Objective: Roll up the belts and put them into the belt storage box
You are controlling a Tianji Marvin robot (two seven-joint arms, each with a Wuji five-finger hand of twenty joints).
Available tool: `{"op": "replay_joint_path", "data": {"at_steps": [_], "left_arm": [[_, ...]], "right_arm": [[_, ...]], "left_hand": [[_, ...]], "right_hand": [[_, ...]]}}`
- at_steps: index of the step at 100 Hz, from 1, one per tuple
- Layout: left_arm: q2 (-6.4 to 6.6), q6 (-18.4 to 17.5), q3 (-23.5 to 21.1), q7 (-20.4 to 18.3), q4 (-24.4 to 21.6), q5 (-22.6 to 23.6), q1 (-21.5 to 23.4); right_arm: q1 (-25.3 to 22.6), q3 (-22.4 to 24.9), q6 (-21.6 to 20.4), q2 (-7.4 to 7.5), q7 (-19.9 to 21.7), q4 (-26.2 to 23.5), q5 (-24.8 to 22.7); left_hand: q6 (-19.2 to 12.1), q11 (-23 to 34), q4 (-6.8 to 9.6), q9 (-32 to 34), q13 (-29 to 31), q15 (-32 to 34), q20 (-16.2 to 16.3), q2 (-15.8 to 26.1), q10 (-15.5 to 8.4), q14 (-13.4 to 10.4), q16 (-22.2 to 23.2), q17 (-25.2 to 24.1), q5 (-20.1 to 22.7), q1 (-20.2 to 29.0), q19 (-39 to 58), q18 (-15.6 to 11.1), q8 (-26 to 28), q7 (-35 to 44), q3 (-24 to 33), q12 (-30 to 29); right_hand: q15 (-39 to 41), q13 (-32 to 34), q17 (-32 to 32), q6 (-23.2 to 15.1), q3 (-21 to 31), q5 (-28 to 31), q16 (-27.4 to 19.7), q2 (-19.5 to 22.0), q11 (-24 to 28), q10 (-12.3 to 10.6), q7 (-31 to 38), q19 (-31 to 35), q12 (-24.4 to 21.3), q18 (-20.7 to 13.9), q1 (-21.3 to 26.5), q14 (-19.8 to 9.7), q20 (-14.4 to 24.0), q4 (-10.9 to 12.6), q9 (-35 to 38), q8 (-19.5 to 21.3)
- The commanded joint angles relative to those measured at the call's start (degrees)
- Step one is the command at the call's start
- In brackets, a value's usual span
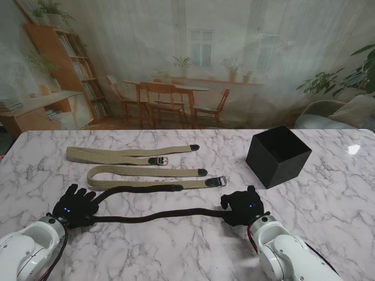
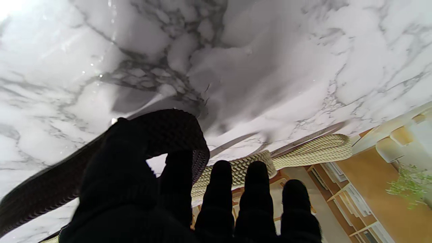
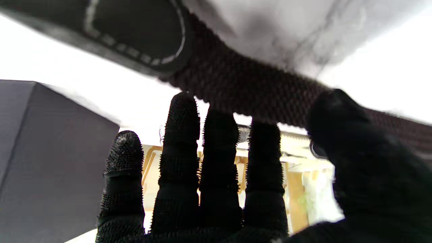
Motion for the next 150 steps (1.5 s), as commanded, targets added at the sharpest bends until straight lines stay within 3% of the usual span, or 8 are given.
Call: {"op": "replay_joint_path", "data": {"at_steps": [1, 18, 23, 36, 52, 71, 125, 150], "left_arm": [[-0.16, -0.27, -0.78, -0.17, -1.25, -0.33, 1.55], [-0.56, -1.89, -3.24, 2.48, -4.23, -0.97, 3.68], [-0.64, -2.4, -3.95, 3.24, -5.21, -0.87, 4.22], [-0.91, -3.52, -5.57, 5.74, -7.5, -0.84, 5.01], [-1.24, -4.9, -6.23, 7.84, -9.64, -2.2, 4.42], [-1.38, -7.12, -6.21, 8.73, -12.69, -2.38, 4.18], [-1.81, -9.85, -3.21, 8.58, -15.32, -6.65, 1.21], [-1.85, -9.45, -3.08, 8.98, -15.22, -6.59, 1.66]], "right_arm": [[-1.6, 0.65, -0.14, 0.23, -0.29, -2.67, -0.14], [-4.78, 4.52, -0.89, 0.01, -1.53, -6.23, -1.58], [-5.31, 5.49, -0.81, -0.1, -3.0, -6.48, -1.98], [-7.13, 8.7, -0.31, -0.2, -5.33, -7.44, -4.06], [-9.01, 13.13, -3.23, 0.62, -5.17, -7.84, -9.85], [-10.15, 16.47, -7.71, 1.27, -5.58, -6.51, -11.8], [-10.47, 20.76, -16.9, 2.86, -5.37, -1.92, -15.11], [-8.97, 20.37, -23.48, 3.35, -8.19, 1.0, -13.42]], "left_hand": [[0.73, -1.65, 0.14, -2.28, -1.17, -1.32, -1.33, 1.77, 1.34, 1.18, -1.27, -0.65, -3.86, -1.98, 0.43, 2.77, -2.87, -5.23, -0.76, -0.92], [0.45, -2.17, 0.08, -2.58, -1.32, -1.68, -0.95, 1.51, 1.35, 1.4, -1.47, -0.04, -9.02, -3.96, 0.28, 3.16, -5.54, -10.48, -0.92, -1.17], [0.38, -2.18, 0.08, -2.21, -1.2, -1.71, -0.85, 1.68, 1.29, 1.51, -1.5, 0.09, -8.71, -4.31, 0.29, 3.26, -5.74, -10.76, -0.91, -1.17], [0.77, -2.31, 0.07, -1.24, -0.86, -1.78, -0.58, 4.31, 1.49, 1.67, -1.58, 0.45, -7.3, -4.69, 0.33, 3.68, -5.75, -10.69, -0.55, -1.19], [1.2, -2.56, -0.1, -0.58, -0.72, -1.83, -0.34, 6.96, 1.72, 1.73, -1.59, 0.46, -6.2, -3.94, 0.08, 4.07, -5.33, -10.27, -0.77, -1.11], [1.19, -2.92, -0.14, 0.09, -0.22, -1.82, -0.09, 6.73, 1.86, 1.91, -1.61, 0.75, -5.03, -3.81, -0.12, 4.62, -4.82, -9.81, -1.21, -1.08], [1.17, -3.41, -0.12, 0.49, 0.37, -1.89, 0.3, 7.59, 1.8, 1.84, -1.65, 0.89, -4.41, -3.96, -0.75, 5.24, -4.05, -9.72, -1.32, -0.93], [1.19, -3.43, -0.1, 0.55, 0.51, -1.93, 0.42, 7.59, 1.73, 1.8, -1.64, 0.89, -4.47, -3.95, -1.06, 5.49, -3.88, -9.82, -1.31, -0.87]], "right_hand": [[-2.77, -0.95, -0.9, 1.59, -1.24, 0.45, -0.75, 1.16, -1.85, 0.94, -2.6, 0.67, -0.74, 0.55, -2.78, 0.91, -0.15, 1.81, -1.83, 1.14], [-4.12, -1.14, -1.15, 1.51, -0.06, 1.01, -1.37, 3.55, -3.48, 1.09, -4.85, 0.44, -1.76, 0.9, -3.34, 1.05, -0.3, 2.72, -2.01, 1.3], [-4.48, -0.82, -0.87, -0.89, 2.13, -0.17, -1.51, 4.92, -3.94, 0.98, -0.7, 0.53, -2.12, 0.87, 1.72, 0.9, -0.39, -3.05, -1.72, -4.03], [-6.68, -2.29, -1.36, -4.98, 4.27, -3.18, -2.46, 5.86, -6.39, 1.26, 0.94, -0.14, -3.32, 0.93, 8.11, 0.94, -0.76, -4.98, -3.72, -8.41], [-11.71, -5.27, -2.52, -7.35, 10.15, -8.46, -4.76, 6.32, -11.73, 1.33, -9.94, -1.83, -6.61, 0.71, 7.64, 0.71, -1.56, 1.49, -8.01, -8.48], [-17.72, -8.35, -3.61, -15.07, 13.23, -19.64, -7.9, 1.15, -17.0, 1.57, -13.41, -4.34, -11.72, -0.12, 7.26, 0.25, -2.89, 1.19, -14.09, -13.89], [-25.08, -15.39, -6.03, -12.33, 9.11, -31.19, -12.25, -3.02, -18.22, 2.56, -16.77, -8.25, -14.57, -0.87, 2.1, 1.04, -5.18, 0.07, -27.09, -19.14], [-24.99, -15.51, -5.39, -15.76, 11.88, -31.15, -13.13, -4.2, -17.28, 1.71, -17.75, -8.25, -14.66, -1.85, 4.04, -0.01, -5.14, 0.5, -29.25, -21.49]]}}
